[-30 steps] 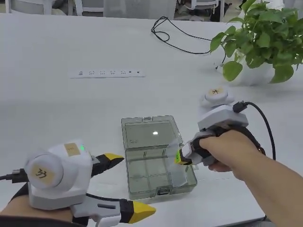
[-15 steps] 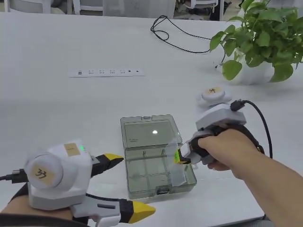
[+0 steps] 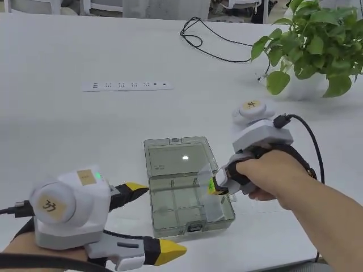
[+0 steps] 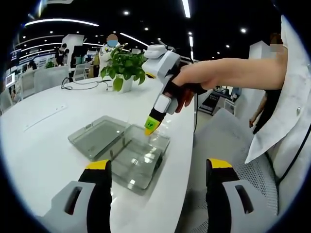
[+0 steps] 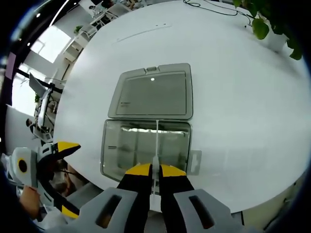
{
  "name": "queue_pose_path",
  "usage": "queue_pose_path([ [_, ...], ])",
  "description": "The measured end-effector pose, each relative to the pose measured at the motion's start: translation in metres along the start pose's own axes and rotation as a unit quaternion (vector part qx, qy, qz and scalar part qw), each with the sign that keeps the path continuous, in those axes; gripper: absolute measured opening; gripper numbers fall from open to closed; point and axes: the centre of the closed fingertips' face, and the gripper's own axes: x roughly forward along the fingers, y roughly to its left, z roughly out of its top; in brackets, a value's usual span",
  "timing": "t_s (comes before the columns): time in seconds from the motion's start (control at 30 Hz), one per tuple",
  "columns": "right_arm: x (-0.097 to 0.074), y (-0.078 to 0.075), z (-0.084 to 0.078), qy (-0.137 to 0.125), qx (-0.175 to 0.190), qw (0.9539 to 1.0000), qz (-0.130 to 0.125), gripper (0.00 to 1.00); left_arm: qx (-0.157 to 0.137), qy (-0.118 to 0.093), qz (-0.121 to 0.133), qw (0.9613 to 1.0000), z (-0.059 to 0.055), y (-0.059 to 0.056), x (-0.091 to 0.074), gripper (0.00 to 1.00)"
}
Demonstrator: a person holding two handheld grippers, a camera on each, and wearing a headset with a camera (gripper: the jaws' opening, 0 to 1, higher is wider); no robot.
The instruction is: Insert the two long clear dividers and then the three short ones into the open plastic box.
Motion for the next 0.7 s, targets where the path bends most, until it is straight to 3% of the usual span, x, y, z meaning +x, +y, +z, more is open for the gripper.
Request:
queue_pose_path([
  [0.7,0.0068,-0.003,-0.0011,0.002,0.008,1.0,-0.003,0.06,-0.004,-0.002,0.0,1.0,-0.0003,-0.0002,0.0001,0.8],
])
